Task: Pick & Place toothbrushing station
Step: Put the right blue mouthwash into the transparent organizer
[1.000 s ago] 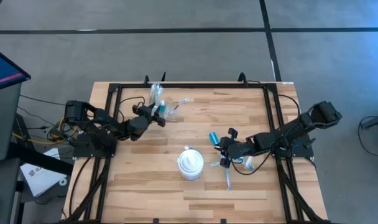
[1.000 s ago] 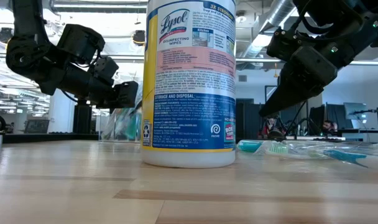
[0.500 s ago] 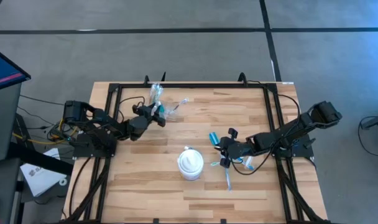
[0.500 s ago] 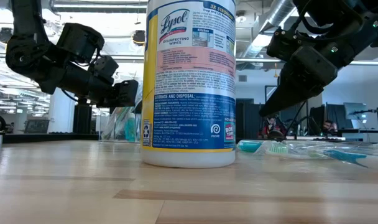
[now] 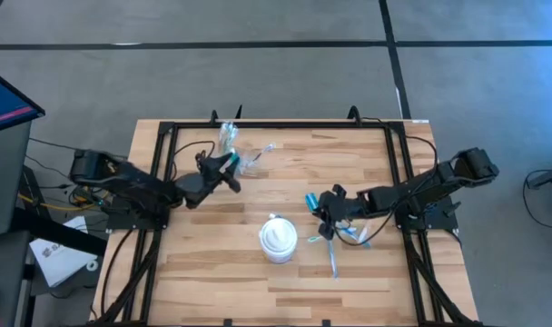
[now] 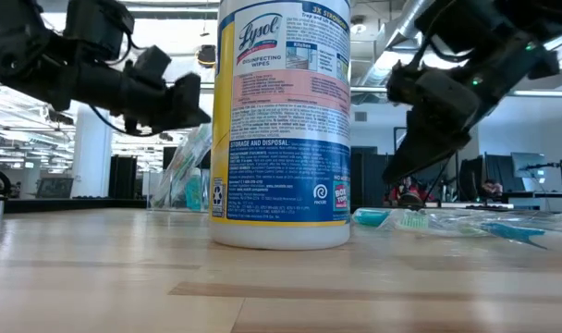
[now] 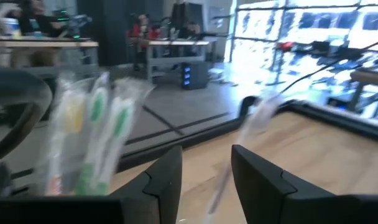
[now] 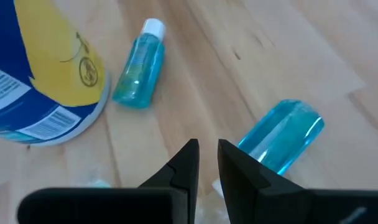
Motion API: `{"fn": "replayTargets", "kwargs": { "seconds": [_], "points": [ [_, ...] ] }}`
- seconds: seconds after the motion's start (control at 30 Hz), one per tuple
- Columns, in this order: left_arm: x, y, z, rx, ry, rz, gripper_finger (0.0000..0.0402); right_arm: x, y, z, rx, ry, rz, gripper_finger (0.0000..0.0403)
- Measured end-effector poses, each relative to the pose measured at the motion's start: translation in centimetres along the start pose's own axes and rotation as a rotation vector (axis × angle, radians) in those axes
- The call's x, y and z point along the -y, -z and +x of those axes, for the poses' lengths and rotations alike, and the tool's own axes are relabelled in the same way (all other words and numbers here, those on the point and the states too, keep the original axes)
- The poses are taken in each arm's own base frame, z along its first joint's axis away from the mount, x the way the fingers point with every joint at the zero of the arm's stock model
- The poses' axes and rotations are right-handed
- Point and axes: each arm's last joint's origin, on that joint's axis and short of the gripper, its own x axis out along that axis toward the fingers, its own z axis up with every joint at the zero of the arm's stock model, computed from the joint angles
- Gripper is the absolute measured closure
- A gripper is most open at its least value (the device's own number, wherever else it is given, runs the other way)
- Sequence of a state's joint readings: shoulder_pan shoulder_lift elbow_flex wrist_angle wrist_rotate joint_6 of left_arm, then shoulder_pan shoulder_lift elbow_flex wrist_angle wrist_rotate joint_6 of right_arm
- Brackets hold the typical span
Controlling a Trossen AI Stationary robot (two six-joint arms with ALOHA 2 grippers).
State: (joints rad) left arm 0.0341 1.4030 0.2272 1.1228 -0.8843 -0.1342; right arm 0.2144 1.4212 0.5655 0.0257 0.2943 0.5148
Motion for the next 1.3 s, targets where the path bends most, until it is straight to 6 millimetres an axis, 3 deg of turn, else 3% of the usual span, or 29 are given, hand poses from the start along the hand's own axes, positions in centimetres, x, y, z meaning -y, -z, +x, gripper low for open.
{"fn": "replayTargets", "kwargs": {
  "seconds": [0.23, 0.63, 0.83, 1.03, 1.3],
  "points": [
    [0.6, -0.7, -0.9, 0.019, 0.070, -0.012, 0.0271, 0.2, -1.3, -0.3, -0.111, 0.010, 0.050, 0.0326],
    [1.6, -0.6, -2.1, 0.013, 0.142, 0.025, 0.0270, -0.1, -2.1, -0.8, -0.191, 0.028, 0.173, 0.0227],
    [1.8, -0.5, -2.3, 0.011, 0.155, 0.025, 0.0270, 0.2, -1.6, 0.9, -0.259, 0.073, 0.181, 0.0224],
    [1.8, -0.5, -2.3, 0.011, 0.154, 0.025, 0.0270, 0.2, -2.5, 2.0, -0.366, 0.153, 0.149, 0.0222],
    [1.8, -0.5, -2.3, 0.011, 0.154, 0.025, 0.0270, 0.1, -2.7, 5.0, -0.461, 0.181, 0.160, 0.0205]
  ]
}}
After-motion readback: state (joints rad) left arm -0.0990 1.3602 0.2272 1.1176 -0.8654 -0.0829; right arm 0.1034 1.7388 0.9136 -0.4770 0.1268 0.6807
